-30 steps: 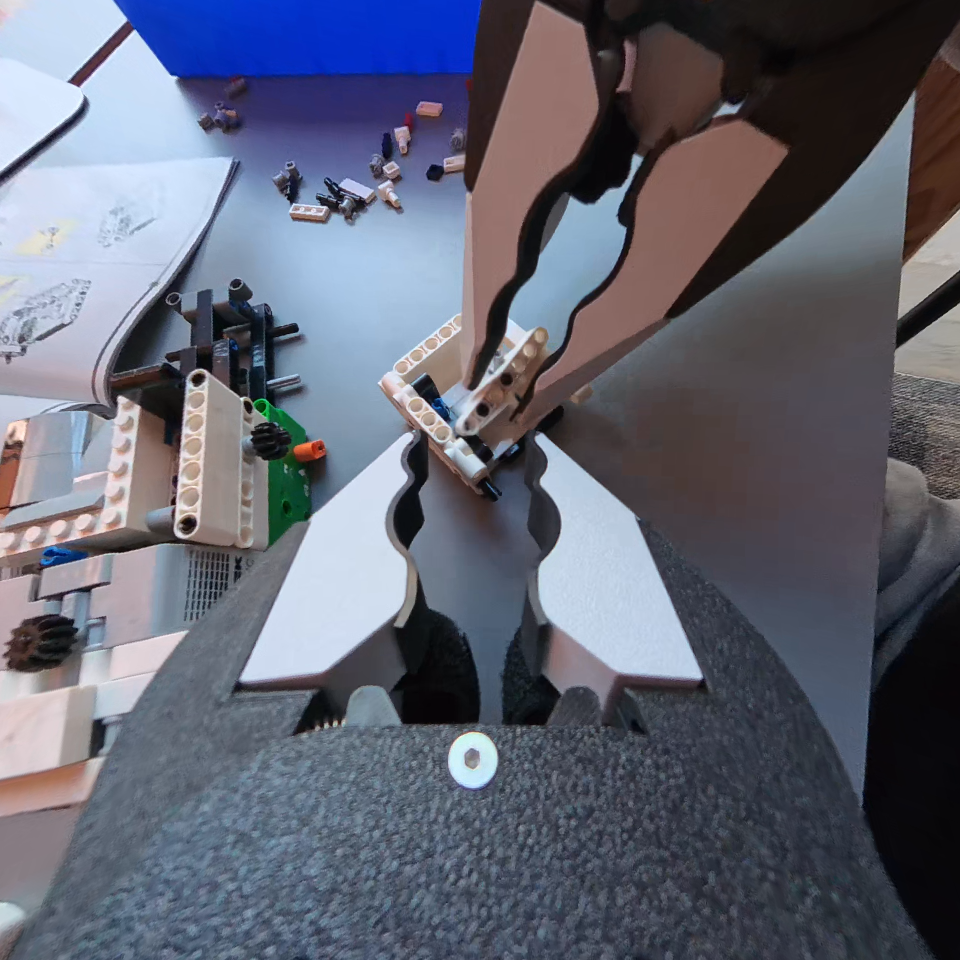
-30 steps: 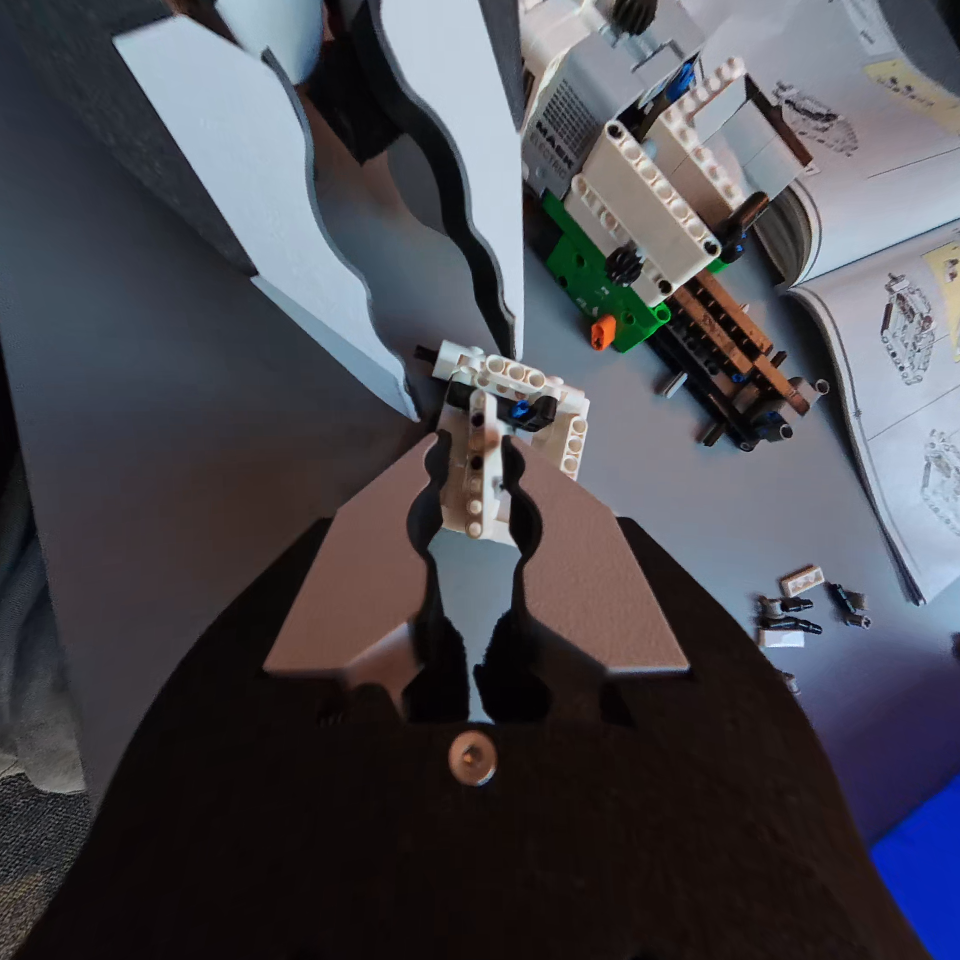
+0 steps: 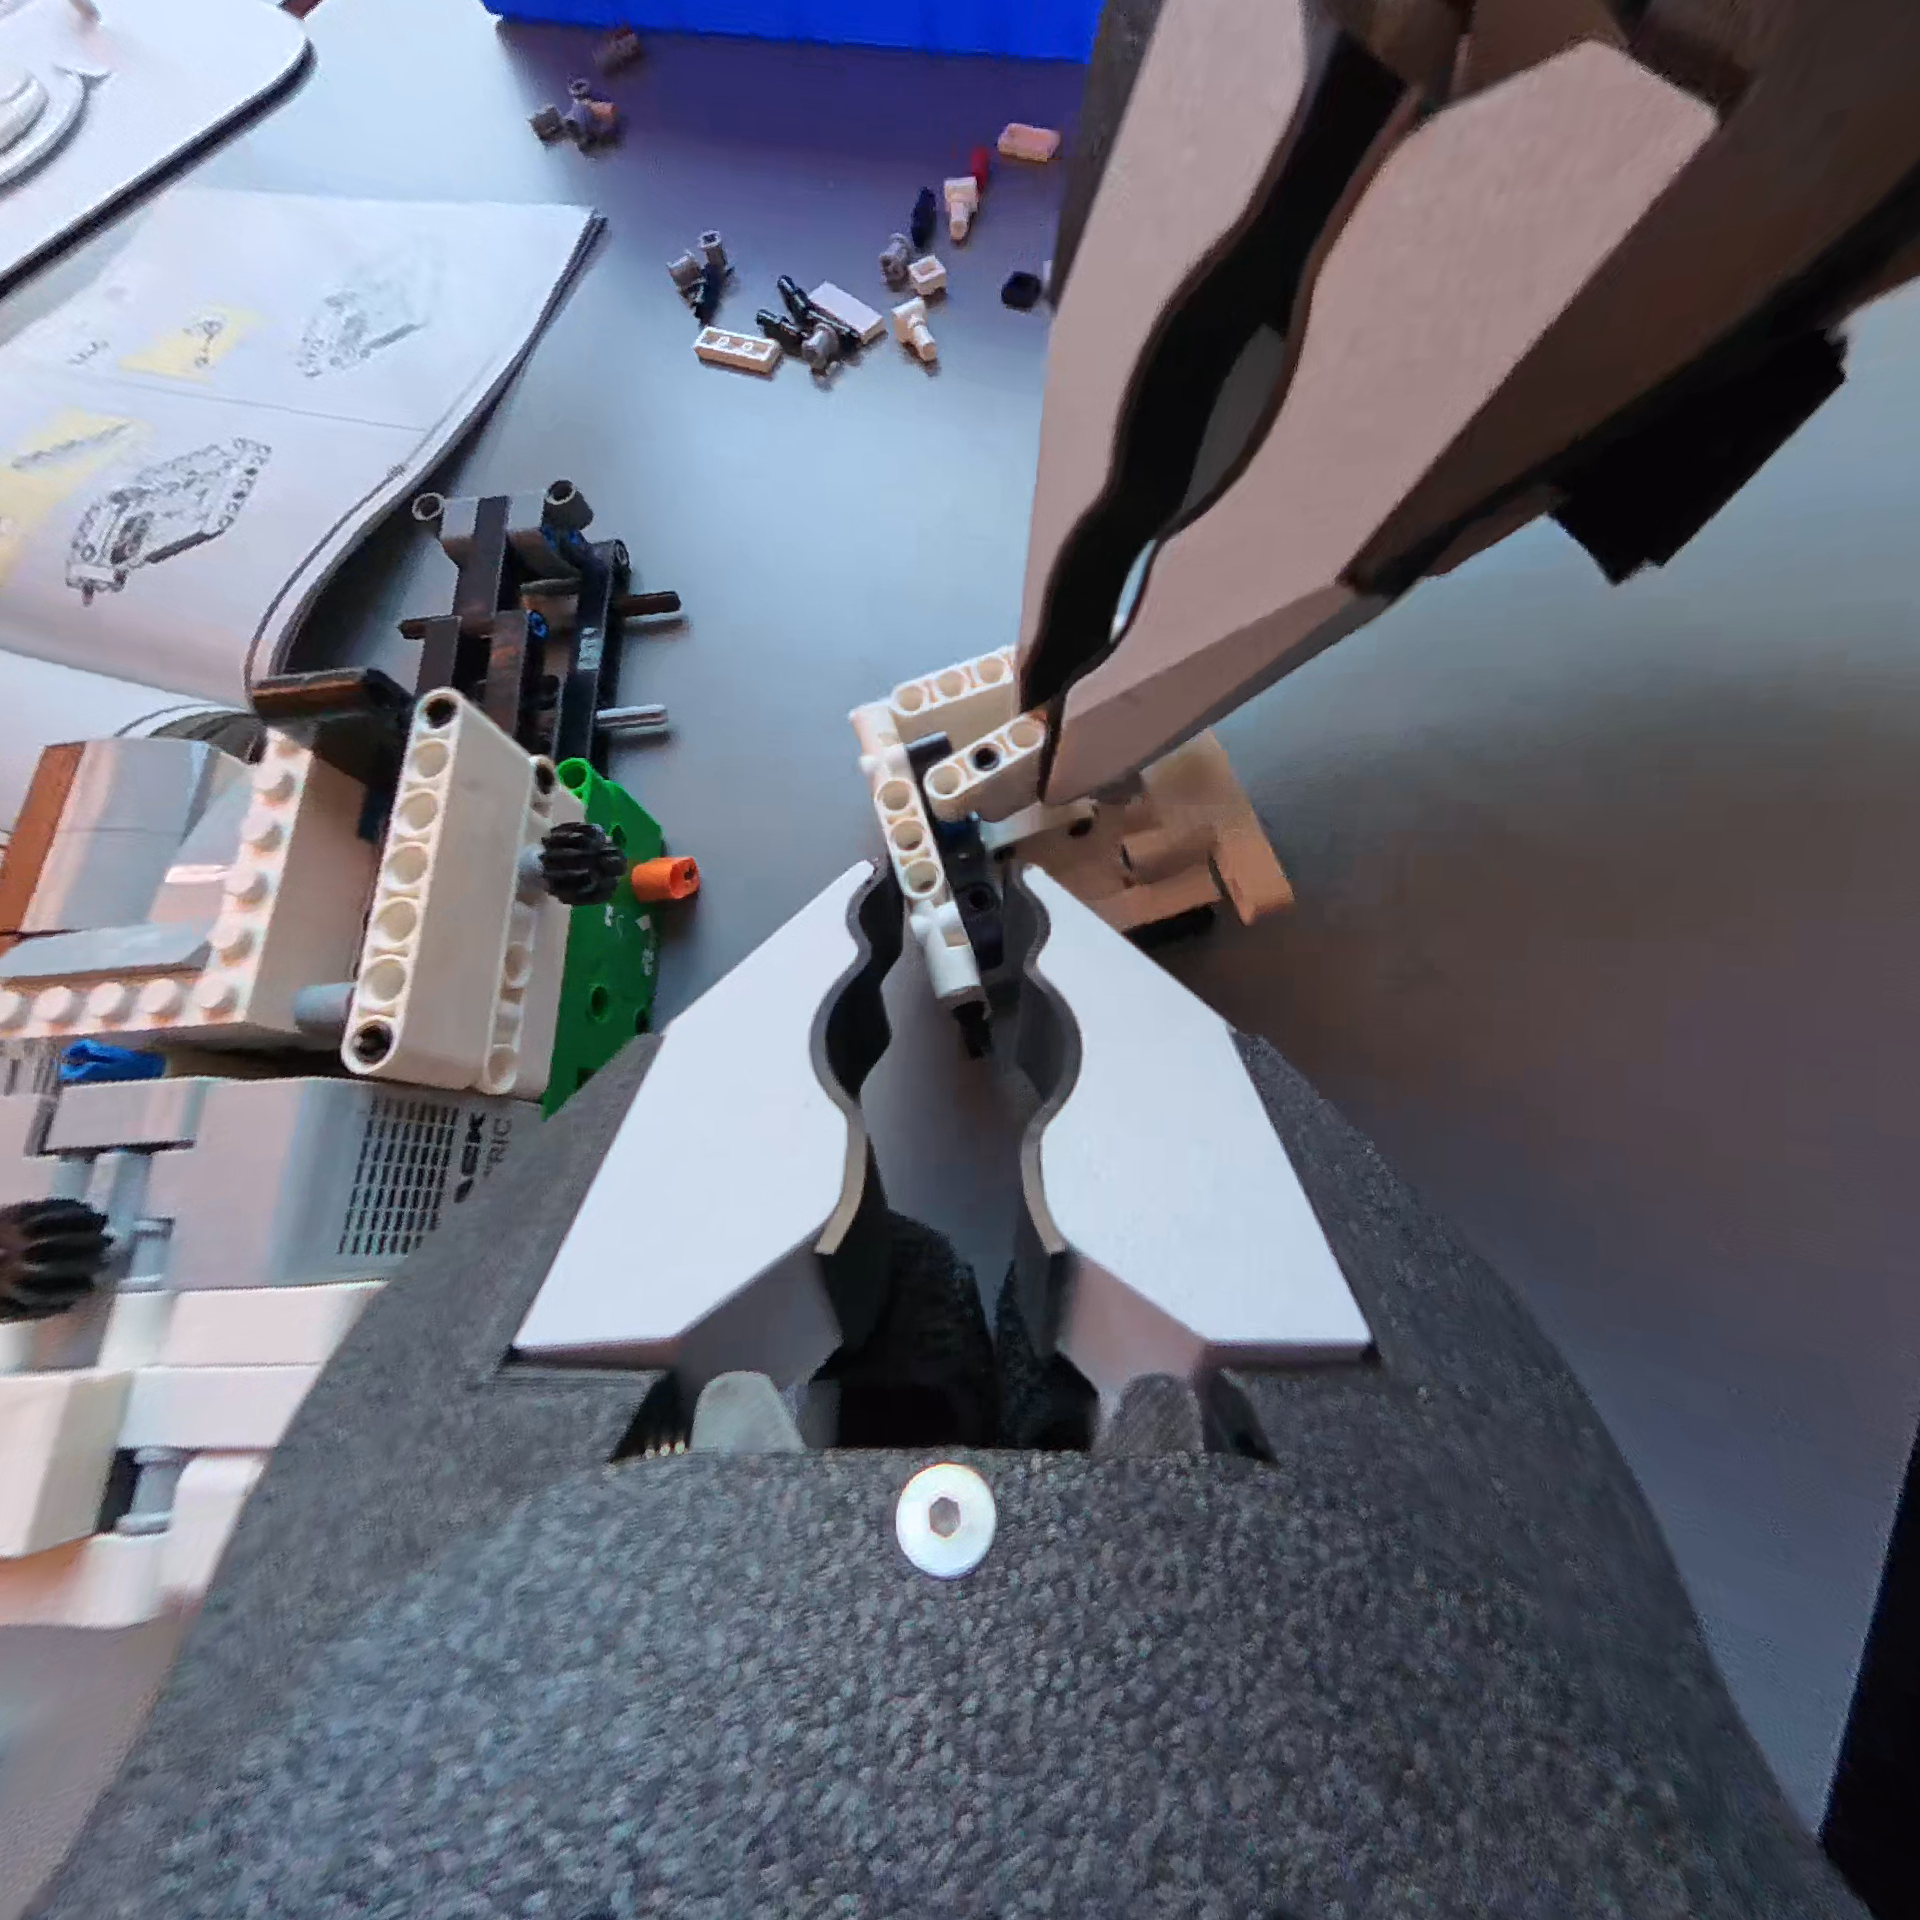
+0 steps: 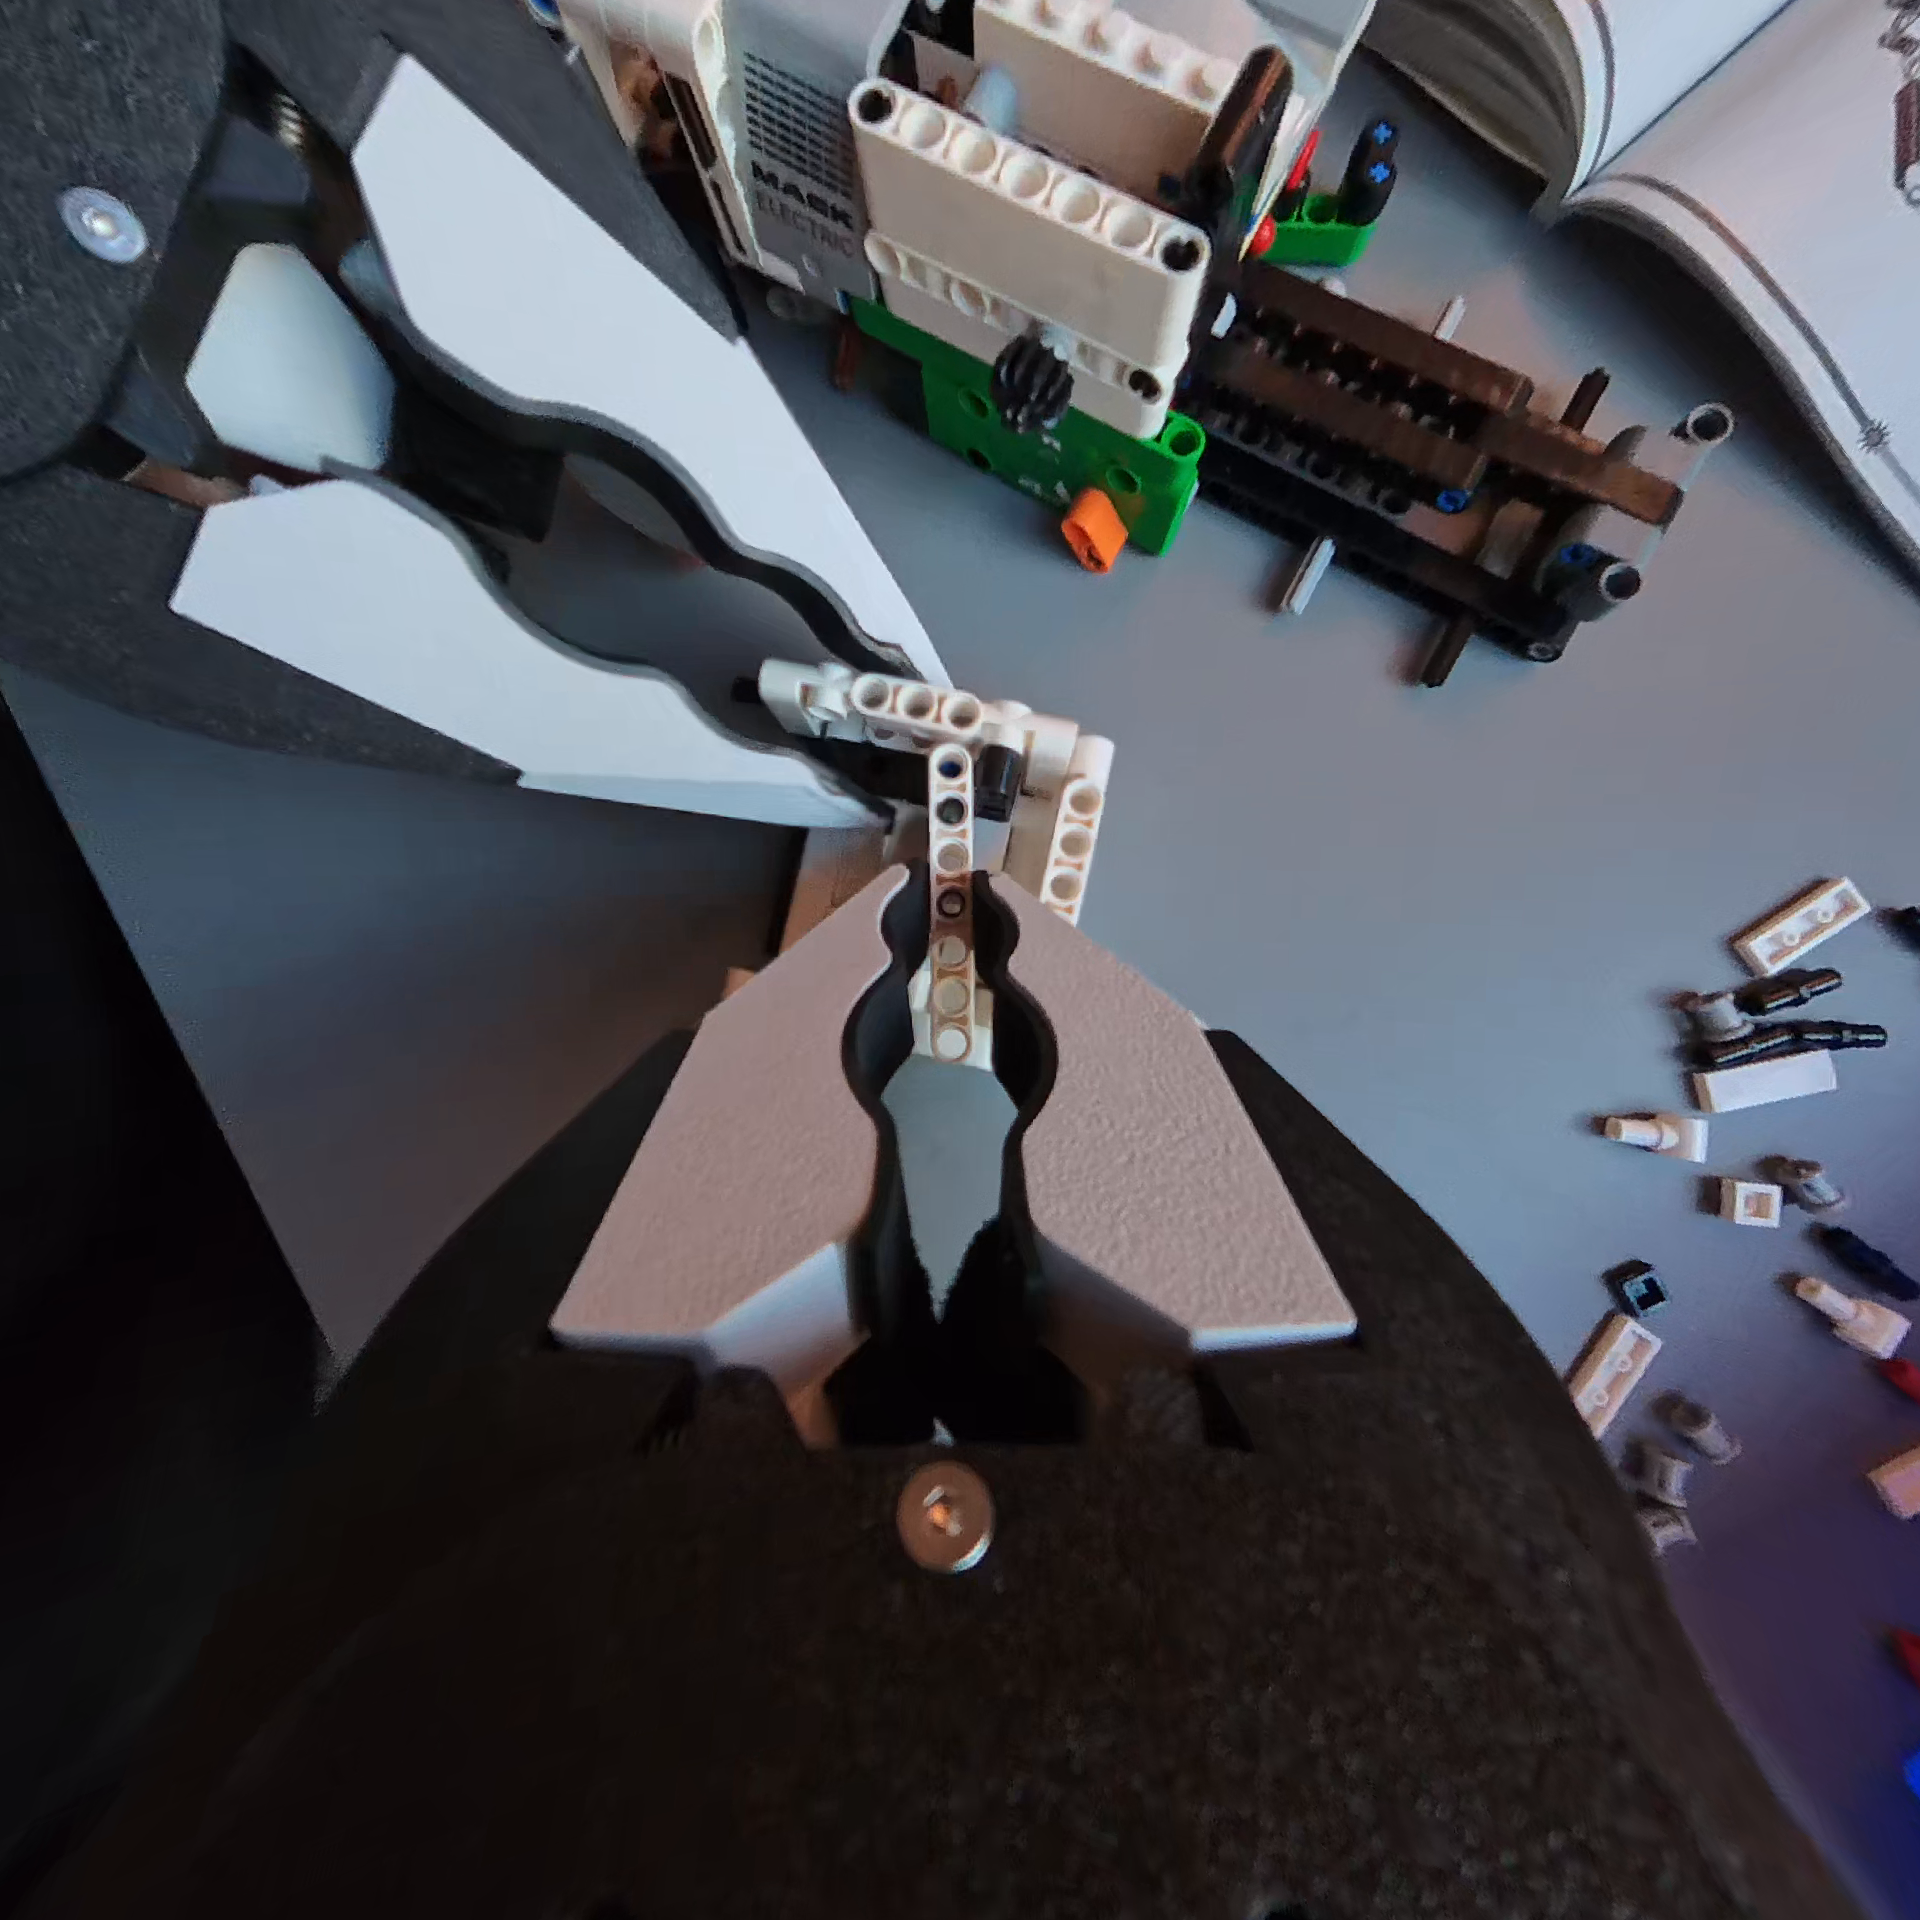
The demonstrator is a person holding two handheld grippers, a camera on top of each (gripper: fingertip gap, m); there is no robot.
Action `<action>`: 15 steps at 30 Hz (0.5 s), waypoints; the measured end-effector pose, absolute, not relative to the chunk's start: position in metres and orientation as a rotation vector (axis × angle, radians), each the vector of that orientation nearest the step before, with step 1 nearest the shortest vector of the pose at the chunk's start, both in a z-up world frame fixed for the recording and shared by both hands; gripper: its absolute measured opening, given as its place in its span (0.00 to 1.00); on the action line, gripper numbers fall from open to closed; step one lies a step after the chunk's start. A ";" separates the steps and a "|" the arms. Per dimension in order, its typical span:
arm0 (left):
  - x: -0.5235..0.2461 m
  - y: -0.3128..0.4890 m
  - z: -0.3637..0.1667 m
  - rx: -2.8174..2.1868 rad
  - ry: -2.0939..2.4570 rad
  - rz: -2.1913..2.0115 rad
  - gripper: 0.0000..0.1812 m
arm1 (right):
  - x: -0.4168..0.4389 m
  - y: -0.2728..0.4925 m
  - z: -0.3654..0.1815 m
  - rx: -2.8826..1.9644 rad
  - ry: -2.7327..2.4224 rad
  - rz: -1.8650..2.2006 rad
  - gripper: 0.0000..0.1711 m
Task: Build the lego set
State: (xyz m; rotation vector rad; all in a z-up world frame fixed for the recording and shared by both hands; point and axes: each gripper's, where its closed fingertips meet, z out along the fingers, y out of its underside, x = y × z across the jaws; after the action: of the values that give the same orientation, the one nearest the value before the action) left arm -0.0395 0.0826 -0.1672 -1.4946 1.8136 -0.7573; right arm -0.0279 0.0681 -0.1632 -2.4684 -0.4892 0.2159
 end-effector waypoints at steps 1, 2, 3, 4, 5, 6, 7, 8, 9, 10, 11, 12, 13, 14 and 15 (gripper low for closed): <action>-0.039 0.083 -0.167 -1.511 1.804 -0.766 0.09 | -0.030 0.068 -0.163 -2.467 -0.482 0.228 0.04; -0.039 0.084 -0.167 -1.516 1.798 -0.769 0.09 | -0.031 0.068 -0.163 -2.470 -0.467 0.246 0.04; -0.039 0.085 -0.166 -1.518 1.786 -0.763 0.09 | -0.030 0.069 -0.163 -2.480 -0.423 0.256 0.04; -0.038 0.086 -0.165 -1.515 1.775 -0.749 0.09 | -0.031 0.070 -0.163 -2.491 -0.376 0.271 0.03; -0.038 0.087 -0.165 -1.507 1.769 -0.727 0.09 | -0.031 0.070 -0.163 -2.496 -0.340 0.273 0.04; -0.038 0.087 -0.166 -1.501 1.764 -0.707 0.09 | -0.032 0.071 -0.164 -2.504 -0.297 0.269 0.04; -0.038 0.087 -0.165 -1.496 1.759 -0.697 0.09 | -0.031 0.071 -0.164 -2.515 -0.261 0.257 0.04; -0.038 0.087 -0.165 -1.492 1.754 -0.690 0.09 | -0.031 0.070 -0.164 -2.529 -0.217 0.255 0.04; -0.038 0.087 -0.165 -1.493 1.750 -0.681 0.09 | -0.031 0.070 -0.164 -2.542 -0.176 0.259 0.04; -0.037 0.088 -0.165 -1.492 1.747 -0.669 0.09 | -0.031 0.070 -0.164 -2.552 -0.143 0.259 0.04; -0.037 0.088 -0.165 -1.485 1.746 -0.652 0.09 | -0.030 0.070 -0.164 -2.563 -0.119 0.255 0.04; -0.037 0.088 -0.166 -1.475 1.746 -0.637 0.09 | -0.030 0.069 -0.164 -2.578 -0.109 0.240 0.04; -0.037 0.087 -0.166 -1.467 1.749 -0.623 0.09 | -0.030 0.069 -0.165 -2.597 -0.112 0.214 0.04; -0.037 0.087 -0.167 -1.465 1.751 -0.615 0.10 | -0.030 0.068 -0.166 -2.615 -0.124 0.186 0.04; -0.037 0.087 -0.167 -1.466 1.750 -0.614 0.10 | -0.029 0.068 -0.166 -2.631 -0.134 0.154 0.04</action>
State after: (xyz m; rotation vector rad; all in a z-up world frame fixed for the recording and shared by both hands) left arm -0.0368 0.0873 -0.1665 -1.4656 1.7497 -0.6141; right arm -0.0292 0.0676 -0.1660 -2.6309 -0.1343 0.1542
